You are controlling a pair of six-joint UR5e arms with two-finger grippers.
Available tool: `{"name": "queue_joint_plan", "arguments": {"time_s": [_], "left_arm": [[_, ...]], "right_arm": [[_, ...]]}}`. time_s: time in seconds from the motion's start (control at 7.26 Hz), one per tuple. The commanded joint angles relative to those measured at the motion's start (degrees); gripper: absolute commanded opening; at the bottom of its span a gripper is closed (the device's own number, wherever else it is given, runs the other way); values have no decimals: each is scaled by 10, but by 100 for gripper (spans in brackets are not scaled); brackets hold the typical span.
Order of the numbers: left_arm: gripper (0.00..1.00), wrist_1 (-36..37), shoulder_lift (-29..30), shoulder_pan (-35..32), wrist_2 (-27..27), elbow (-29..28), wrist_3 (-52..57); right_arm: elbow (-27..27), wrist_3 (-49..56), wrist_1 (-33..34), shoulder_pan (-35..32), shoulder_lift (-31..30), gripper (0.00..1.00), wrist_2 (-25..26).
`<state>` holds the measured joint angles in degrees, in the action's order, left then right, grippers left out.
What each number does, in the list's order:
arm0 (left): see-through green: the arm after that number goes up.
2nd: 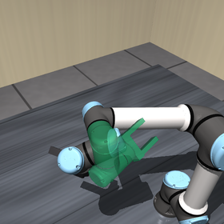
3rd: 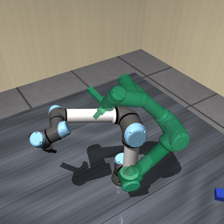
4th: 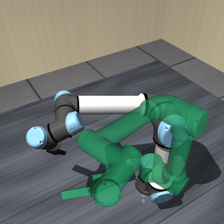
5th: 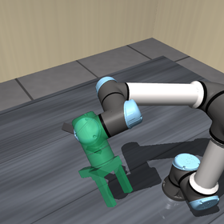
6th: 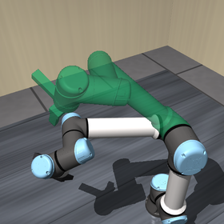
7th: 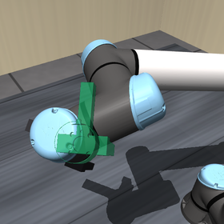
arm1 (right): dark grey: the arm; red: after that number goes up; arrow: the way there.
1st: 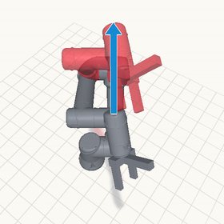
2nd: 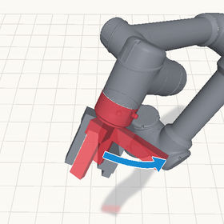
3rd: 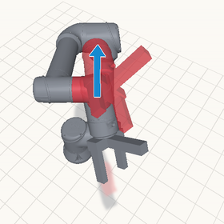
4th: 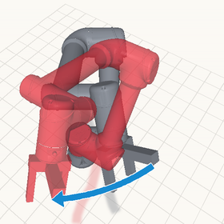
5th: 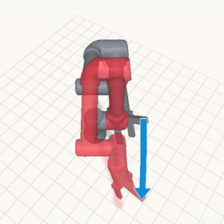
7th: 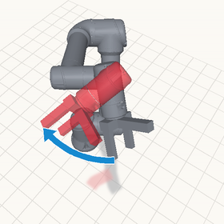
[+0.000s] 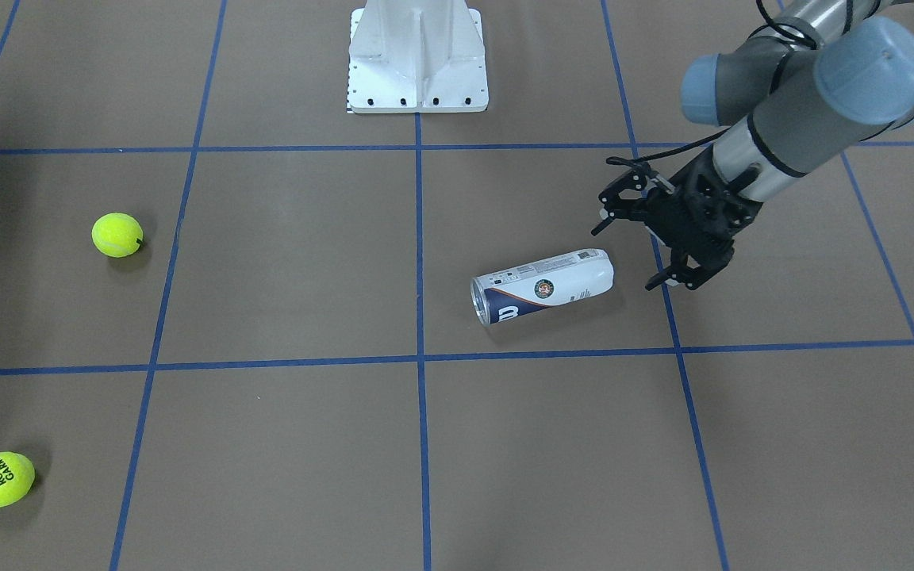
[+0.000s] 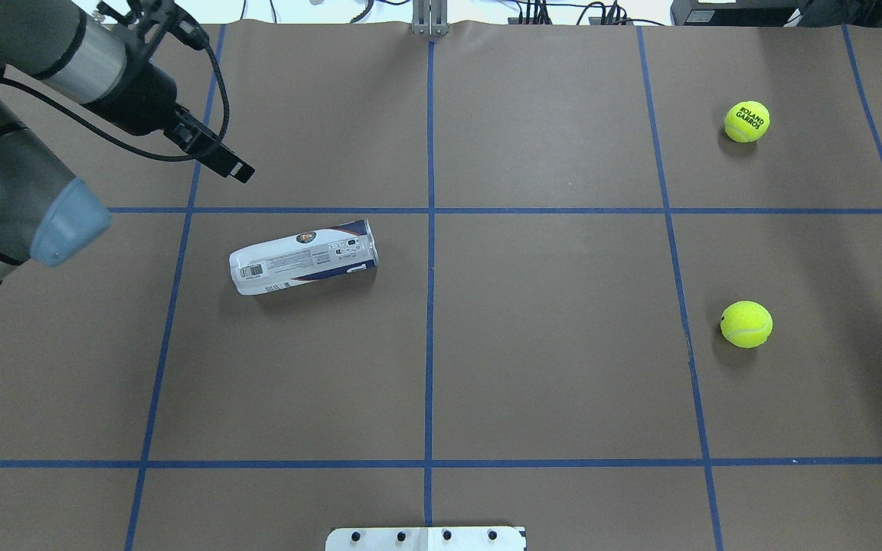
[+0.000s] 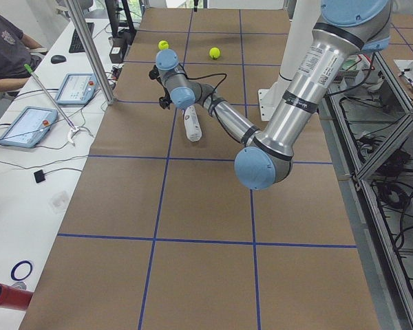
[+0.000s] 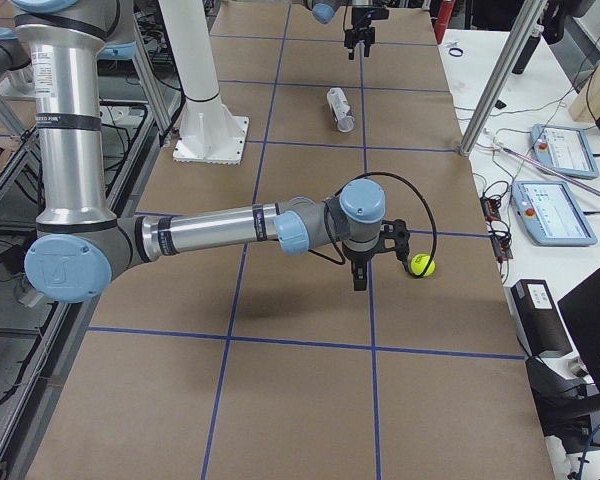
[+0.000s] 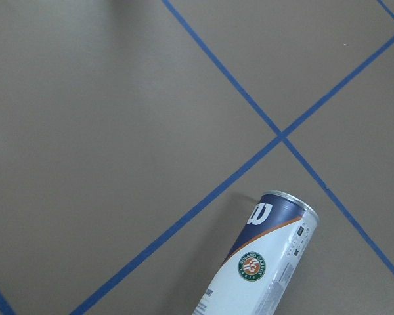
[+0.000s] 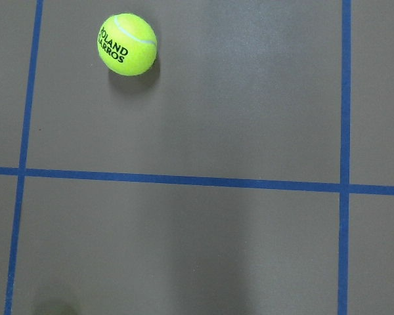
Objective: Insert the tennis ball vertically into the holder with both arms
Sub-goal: 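Move the left gripper down over the white tennis ball can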
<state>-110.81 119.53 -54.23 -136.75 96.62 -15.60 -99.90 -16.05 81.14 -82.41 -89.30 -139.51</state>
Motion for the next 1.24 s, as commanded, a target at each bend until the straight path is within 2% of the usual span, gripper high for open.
{"name": "queue_joint_plan", "arguments": {"time_s": [0.0,0.14,0.41,0.69,0.83,0.96,1.1], "left_arm": [[98,2,56,46,38,-42,58],[98,3,68,74,83,-48,104],[94,5,76,128,198,-49,109],[87,54,99,140,206,-70,126],[87,94,125,142,207,-84,155],[86,102,139,148,208,-99,160],[78,102,145,161,217,-115,161]], "right_arm": [[-27,1,0,18,-1,99,17],[-34,1,-1,28,-2,99,22],[-36,0,-1,30,-3,99,24],[-36,0,0,32,-3,99,25],[-37,0,-1,34,-3,99,25],[-37,0,-1,36,-3,99,25],[-38,0,-1,37,-3,99,26]]}}
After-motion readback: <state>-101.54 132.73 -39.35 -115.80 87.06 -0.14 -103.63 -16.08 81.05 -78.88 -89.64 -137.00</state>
